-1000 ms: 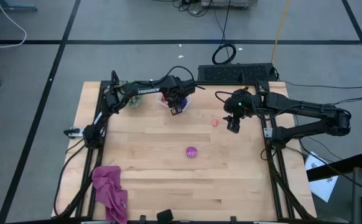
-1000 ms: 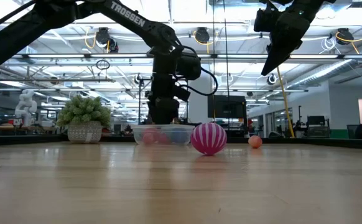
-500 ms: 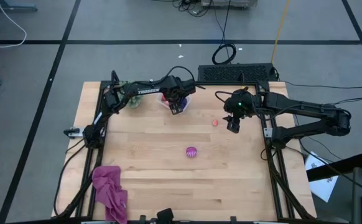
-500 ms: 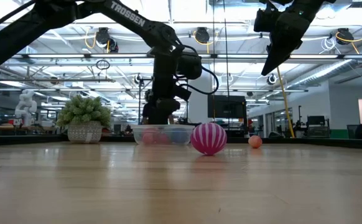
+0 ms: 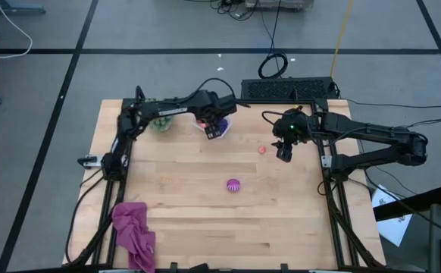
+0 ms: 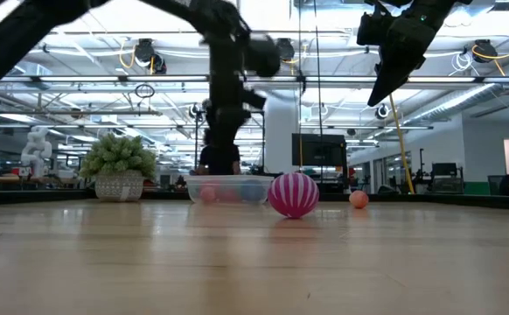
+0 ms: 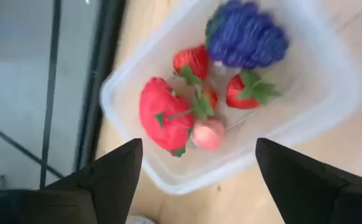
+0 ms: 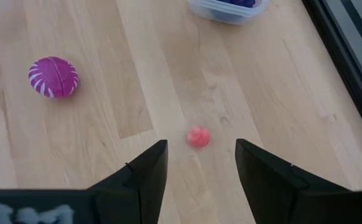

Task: Pick and placing Produce into tupperware
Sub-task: Put the pink peach into the transparent bin

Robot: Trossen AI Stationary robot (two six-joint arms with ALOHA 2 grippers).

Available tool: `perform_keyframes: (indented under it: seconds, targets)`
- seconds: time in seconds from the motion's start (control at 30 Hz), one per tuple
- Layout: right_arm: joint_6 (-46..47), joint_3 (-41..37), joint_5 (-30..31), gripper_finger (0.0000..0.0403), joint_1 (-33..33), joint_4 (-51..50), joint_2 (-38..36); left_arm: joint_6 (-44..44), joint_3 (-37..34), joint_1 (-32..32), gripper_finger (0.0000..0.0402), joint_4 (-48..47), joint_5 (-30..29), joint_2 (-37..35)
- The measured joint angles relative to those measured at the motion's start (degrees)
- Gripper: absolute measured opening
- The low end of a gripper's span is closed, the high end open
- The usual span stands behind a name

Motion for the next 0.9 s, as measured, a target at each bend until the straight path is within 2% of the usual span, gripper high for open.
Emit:
perform_keyframes:
  seconds: [0.1, 0.33, 0.4, 0.73, 0.9]
  targets:
    - [0.0, 0.0, 0.0, 0.0181, 0.0, 0.0, 0.0, -2.6, 0.0, -1.9, 0.0311, 0.0, 0.3, -4.4]
    - [0.2, 0.0, 0.1, 0.0181, 0.0, 0.1, 0.0, -10.8, 0.1, -8.6, 0.031, 2.9, 8.2, -12.7]
    - [0.2, 0.0, 0.1, 0.0181, 0.0, 0.0, 0.0, -11.6, 0.1, -11.2, 0.0308, 3.2, 8.5, -13.8]
    - [0.2, 0.0, 0.1, 0.0181, 0.0, 0.0, 0.0, -10.8, -1.2, -24.5, 0.0299, 5.8, 6.9, -12.4]
    - [0.2, 0.0, 0.1, 0.0181, 0.0, 0.0, 0.0, -12.6, -4.0, -27.4, 0.0299, 5.8, 4.1, -12.1]
